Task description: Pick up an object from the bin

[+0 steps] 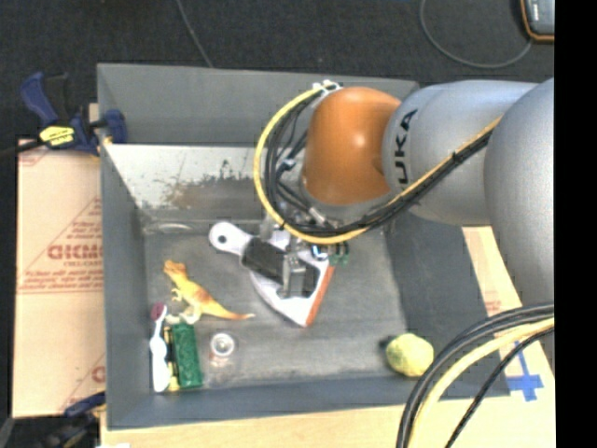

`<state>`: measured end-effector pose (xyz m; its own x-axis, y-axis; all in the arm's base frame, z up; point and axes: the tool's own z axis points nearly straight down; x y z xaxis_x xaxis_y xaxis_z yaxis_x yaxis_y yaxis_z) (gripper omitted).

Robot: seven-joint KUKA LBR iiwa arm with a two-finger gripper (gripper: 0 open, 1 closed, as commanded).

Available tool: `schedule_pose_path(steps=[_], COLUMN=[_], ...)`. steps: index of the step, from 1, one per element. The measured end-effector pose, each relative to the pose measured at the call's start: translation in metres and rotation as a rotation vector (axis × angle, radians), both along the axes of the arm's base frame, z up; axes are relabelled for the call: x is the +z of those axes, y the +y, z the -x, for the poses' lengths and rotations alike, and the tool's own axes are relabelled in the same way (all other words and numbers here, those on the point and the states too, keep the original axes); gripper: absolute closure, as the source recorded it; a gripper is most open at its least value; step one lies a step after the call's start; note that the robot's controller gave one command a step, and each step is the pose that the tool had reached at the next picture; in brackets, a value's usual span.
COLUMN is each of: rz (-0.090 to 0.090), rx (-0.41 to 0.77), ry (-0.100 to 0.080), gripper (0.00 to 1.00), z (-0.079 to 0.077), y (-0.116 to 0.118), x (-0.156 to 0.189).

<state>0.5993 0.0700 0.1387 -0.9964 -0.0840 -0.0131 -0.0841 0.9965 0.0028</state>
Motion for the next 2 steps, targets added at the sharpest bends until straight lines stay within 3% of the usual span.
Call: schedule_pose_path(steps=[1, 2], rz=[-0.002, 0.0], rx=[0.153, -0.031], ry=[-0.024, -0.004], gripper=[0.0, 1.0], z=[-0.03, -0.009], y=[0.021, 0.005], x=[-0.066, 0.019])
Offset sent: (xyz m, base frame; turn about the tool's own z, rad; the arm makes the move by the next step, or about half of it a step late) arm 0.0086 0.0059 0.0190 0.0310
